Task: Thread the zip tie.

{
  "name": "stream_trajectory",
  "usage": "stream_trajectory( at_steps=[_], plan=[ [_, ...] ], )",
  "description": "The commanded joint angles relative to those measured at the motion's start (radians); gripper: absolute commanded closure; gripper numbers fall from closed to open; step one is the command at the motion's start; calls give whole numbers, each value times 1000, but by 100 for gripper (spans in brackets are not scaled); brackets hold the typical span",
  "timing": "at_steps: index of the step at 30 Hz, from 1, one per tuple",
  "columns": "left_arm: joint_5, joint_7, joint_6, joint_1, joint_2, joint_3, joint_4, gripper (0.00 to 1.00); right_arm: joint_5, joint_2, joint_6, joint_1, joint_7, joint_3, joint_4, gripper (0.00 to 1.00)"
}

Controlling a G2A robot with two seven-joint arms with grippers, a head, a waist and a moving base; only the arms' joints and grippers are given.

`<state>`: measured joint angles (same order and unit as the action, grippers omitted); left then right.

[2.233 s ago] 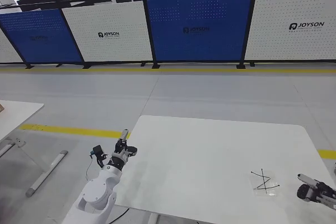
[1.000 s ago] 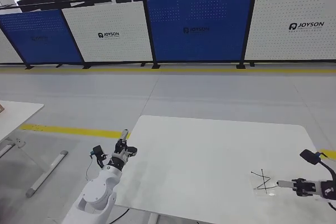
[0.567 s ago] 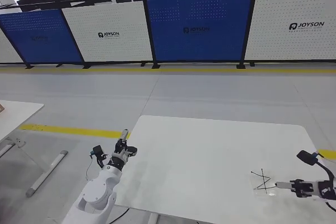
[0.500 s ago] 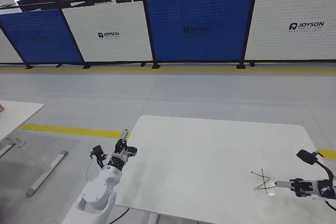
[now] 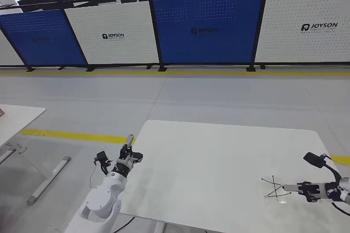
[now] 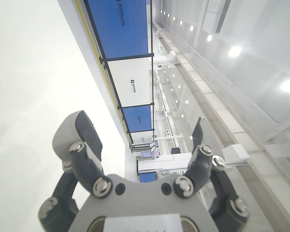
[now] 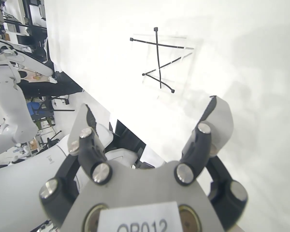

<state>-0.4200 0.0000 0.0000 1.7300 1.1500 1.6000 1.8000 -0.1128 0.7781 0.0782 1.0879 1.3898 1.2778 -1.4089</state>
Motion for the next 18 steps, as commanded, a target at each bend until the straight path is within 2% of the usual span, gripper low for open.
stream_trajectory(
  at_steps=[1, 2, 4, 5, 6, 10, 12, 18],
  plan=[
    [0, 0, 0, 0, 0, 0, 0, 0, 4, 3, -21, 5, -25, -7, 14, 0],
    [0, 0, 0, 0, 0, 0, 0, 0, -2, 5, -32, 4, -44, -16, 16, 5],
    [0, 0, 0, 0, 0, 0, 0, 0, -4, 6, -36, -1, -43, -26, 22, 28],
    [0, 0, 0, 0, 0, 0, 0, 0, -10, 7, -42, -7, -42, -29, 33, 45],
    [0, 0, 0, 0, 0, 0, 0, 0, -17, 7, -48, -11, -39, -32, 38, 53],
    [0, 0, 0, 0, 0, 0, 0, 0, -41, 7, -64, -21, -31, -45, 51, 62],
    [0, 0, 0, 0, 0, 0, 0, 0, -46, 7, -69, -24, -30, -51, 58, 70],
    [0, 0, 0, 0, 0, 0, 0, 0, -46, 6, -76, -27, -31, -52, 65, 81]
  ],
)
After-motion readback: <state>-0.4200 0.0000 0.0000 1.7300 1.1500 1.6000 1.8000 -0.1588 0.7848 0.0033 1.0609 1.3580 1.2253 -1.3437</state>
